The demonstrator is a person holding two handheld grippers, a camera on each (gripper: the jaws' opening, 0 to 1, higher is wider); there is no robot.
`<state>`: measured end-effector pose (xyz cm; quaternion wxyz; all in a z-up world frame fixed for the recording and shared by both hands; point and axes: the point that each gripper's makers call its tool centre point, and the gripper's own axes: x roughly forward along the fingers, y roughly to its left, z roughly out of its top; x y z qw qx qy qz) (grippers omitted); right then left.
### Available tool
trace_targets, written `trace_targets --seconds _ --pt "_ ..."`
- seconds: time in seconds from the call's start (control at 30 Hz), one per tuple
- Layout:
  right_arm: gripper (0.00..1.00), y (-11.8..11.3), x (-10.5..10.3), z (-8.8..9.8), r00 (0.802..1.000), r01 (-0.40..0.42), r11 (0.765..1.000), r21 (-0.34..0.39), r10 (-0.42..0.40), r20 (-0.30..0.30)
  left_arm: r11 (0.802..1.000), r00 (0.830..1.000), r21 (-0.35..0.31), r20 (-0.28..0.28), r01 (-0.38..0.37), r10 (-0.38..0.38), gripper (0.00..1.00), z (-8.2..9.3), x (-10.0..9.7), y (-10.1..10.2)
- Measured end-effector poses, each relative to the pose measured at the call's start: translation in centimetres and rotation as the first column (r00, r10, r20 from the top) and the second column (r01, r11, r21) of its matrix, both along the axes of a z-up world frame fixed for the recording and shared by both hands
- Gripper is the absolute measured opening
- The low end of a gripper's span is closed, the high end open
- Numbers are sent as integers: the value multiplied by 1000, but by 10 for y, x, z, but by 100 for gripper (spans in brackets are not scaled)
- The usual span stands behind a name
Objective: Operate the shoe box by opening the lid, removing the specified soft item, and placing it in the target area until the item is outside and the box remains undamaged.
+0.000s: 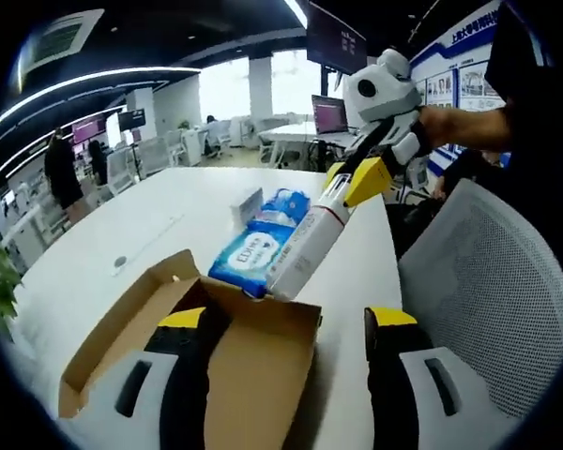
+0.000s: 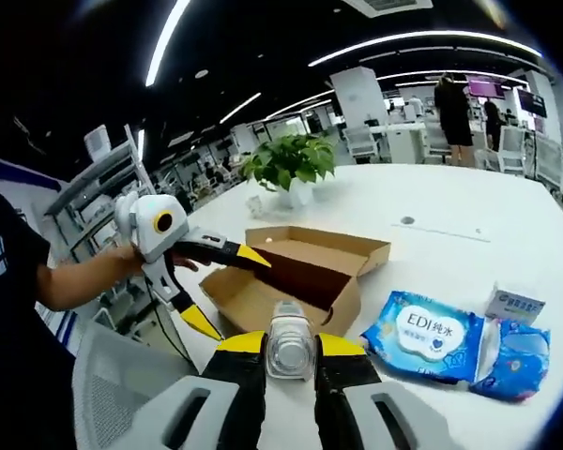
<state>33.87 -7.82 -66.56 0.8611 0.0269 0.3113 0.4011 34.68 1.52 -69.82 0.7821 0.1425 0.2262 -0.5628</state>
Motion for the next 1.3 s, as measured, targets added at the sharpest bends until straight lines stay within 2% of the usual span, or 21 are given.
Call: trace_targets --seconds 0.3,0.33,0.47,0.7,1.0,1.3 --pt "14 -17 16 3 996 -67 991 -114 73 51 996 997 -45 -34 -73 72 78 4 0 7" --pt "14 -20 18 3 994 -82 987 -142 91 62 995 996 -51 -39 -83 81 79 4 1 9" --pt "14 -25 23 4 990 -102 979 -178 118 77 992 993 -59 -31 -112 110 82 6 1 14" --pt "15 -35 36 5 978 -145 951 -275 180 107 984 987 -79 -35 -157 155 88 10 -1 24" --pt "15 -45 54 8 952 -202 897 -394 274 135 975 979 -88 -42 -203 200 95 10 -4 34" --pt "15 -56 80 9 921 -248 829 -501 363 144 969 972 -83 -38 -234 232 100 10 -6 45"
